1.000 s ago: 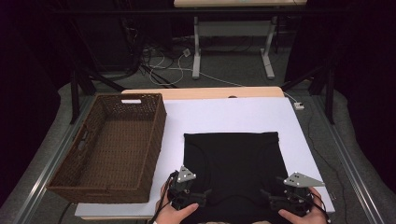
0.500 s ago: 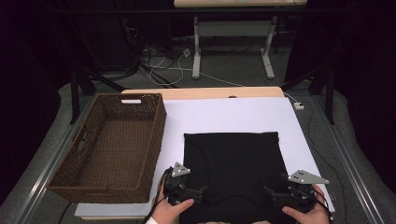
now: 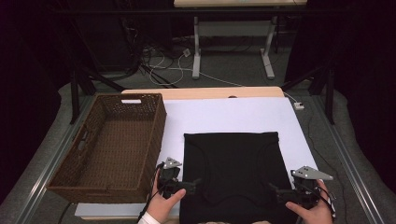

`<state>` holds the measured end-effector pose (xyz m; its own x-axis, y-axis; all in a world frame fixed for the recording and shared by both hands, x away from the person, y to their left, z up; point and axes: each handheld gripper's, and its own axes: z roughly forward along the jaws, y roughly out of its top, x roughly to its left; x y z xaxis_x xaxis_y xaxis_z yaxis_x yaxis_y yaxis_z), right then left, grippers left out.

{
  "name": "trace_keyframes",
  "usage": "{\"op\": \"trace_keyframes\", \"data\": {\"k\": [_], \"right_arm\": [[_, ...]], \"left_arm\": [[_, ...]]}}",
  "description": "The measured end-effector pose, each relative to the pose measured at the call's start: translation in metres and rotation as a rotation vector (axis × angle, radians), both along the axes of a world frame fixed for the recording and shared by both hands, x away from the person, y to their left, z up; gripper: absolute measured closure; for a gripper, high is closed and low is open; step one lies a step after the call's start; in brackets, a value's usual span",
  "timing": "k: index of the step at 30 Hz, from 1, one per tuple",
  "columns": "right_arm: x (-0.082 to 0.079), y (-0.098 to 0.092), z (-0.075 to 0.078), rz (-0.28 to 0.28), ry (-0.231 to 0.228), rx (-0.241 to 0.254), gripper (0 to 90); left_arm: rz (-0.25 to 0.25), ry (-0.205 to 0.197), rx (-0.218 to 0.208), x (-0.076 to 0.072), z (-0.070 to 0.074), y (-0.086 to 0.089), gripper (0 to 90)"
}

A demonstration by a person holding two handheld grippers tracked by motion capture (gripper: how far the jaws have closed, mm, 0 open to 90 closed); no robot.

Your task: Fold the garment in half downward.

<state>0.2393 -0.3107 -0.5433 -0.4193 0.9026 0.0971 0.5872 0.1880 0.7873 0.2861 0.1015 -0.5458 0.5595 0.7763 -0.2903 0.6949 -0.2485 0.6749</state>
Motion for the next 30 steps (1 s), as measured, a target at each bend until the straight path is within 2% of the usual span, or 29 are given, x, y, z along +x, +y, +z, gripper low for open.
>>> {"op": "trace_keyframes", "data": {"k": [2, 3, 4, 7, 9, 10, 11, 13, 16, 18, 20, 22, 26, 27, 30], "right_arm": [[0.002, -0.001, 0.001, -0.001, -0.009, 0.000, 0.0], [0.003, -0.001, 0.002, -0.004, 0.003, 0.007, 0.0], [0.005, -0.002, 0.002, -0.002, 0.000, -0.011, 0.0], [0.007, -0.001, 0.004, 0.014, 0.004, -0.021, 0.0], [0.008, -0.001, 0.007, 0.006, 0.002, -0.021, 0.0], [0.009, -0.001, 0.009, 0.013, 0.007, -0.006, 0.0], [0.011, -0.001, 0.010, 0.018, 0.010, -0.007, 0.0], [0.014, -0.002, 0.014, 0.018, 0.005, -0.017, 0.0], [0.020, -0.002, 0.018, 0.029, 0.008, 0.007, 0.0], [0.024, -0.002, 0.020, 0.032, 0.011, -0.007, 0.0], [0.028, -0.002, 0.021, 0.042, 0.004, -0.011, 0.0], [0.033, -0.001, 0.022, 0.057, 0.005, -0.017, 0.0], [0.044, 0.002, 0.025, 0.072, 0.020, -0.026, 0.0], [0.047, 0.003, 0.026, 0.074, 0.023, -0.016, 0.0], [0.056, 0.006, 0.029, 0.085, 0.034, -0.020, 0.0]], "left_arm": [[-0.004, -0.006, 0.005, 0.002, 0.001, 0.001, 0.3], [0.000, -0.004, 0.004, 0.003, 0.001, 0.001, 0.4], [0.009, 0.003, 0.003, 0.005, 0.001, 0.002, 0.4], [0.008, 0.019, -0.015, 0.009, 0.002, 0.003, 0.4], [0.013, 0.015, -0.025, 0.012, 0.004, 0.001, 0.4], [0.003, 0.019, -0.023, 0.013, 0.007, 0.001, 0.4], [0.004, 0.001, -0.023, 0.014, 0.008, -0.001, 0.4], [-0.027, -0.004, -0.005, 0.017, 0.012, -0.002, 0.4], [-0.045, -0.002, 0.005, 0.021, 0.015, -0.007, 0.4], [-0.058, 0.005, 0.005, 0.024, 0.016, -0.010, 0.4], [-0.065, 0.003, 0.007, 0.028, 0.019, -0.013, 0.6], [-0.068, 0.008, -0.008, 0.032, 0.022, -0.015, 0.9], [-0.064, -0.009, -0.017, 0.042, 0.029, -0.022, 1.4], [-0.061, -0.014, -0.023, 0.044, 0.031, -0.023, 1.4], [-0.066, -0.022, -0.011, 0.052, 0.035, -0.026, 1.4]]}}
